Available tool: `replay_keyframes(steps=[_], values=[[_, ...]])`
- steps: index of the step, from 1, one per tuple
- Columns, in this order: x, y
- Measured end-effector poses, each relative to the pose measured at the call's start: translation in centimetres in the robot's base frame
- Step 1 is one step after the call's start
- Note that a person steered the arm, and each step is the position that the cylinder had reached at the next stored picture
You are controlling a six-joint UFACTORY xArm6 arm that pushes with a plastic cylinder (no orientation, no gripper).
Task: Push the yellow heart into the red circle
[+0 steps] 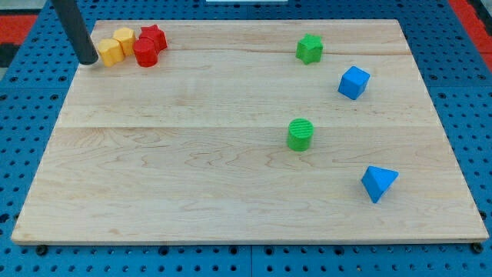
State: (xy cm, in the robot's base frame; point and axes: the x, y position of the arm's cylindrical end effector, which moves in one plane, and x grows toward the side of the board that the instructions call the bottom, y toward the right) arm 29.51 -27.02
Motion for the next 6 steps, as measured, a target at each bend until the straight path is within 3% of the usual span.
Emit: replay_keyframes(steps=[1, 3, 4, 5, 6], values=[[-0.5, 0.0], [-0.5, 6.1], [0.1, 5.2], [3.8, 5.5], [4.3, 11.4]])
